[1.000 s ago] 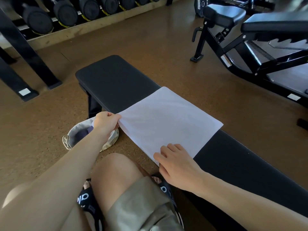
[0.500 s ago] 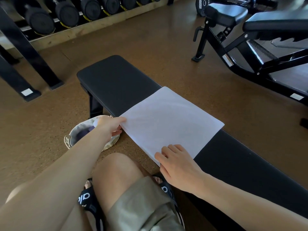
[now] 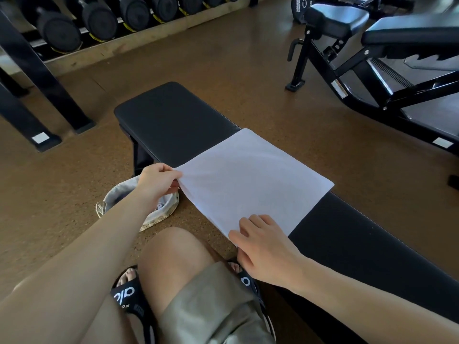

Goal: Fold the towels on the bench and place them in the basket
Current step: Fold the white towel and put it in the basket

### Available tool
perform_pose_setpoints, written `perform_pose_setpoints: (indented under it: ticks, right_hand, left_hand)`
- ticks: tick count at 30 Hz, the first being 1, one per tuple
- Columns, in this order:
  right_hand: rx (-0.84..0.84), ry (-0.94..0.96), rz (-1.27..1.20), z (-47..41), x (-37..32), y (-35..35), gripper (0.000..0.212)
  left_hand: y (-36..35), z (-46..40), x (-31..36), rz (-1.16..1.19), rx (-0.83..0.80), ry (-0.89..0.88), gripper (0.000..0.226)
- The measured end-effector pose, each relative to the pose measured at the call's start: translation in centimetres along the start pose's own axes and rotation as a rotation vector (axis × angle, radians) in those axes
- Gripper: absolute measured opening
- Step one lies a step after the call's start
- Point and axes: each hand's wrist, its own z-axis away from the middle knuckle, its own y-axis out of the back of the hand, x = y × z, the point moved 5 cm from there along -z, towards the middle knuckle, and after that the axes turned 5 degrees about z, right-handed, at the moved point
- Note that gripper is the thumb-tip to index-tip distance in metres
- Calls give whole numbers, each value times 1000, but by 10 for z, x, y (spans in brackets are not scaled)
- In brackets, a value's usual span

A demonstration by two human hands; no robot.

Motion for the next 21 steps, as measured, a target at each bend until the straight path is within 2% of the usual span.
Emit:
perform_pose_setpoints:
  ticks: [11,21]
  right_hand:
    - [-11,35,34,2,-4,1,19]
    - [66,134,138,16,-13,2,30]
  left_hand:
    - [-2,-2,7,-218,-51,-109,9]
    - [0,-4,-3,-26,30,-42,13]
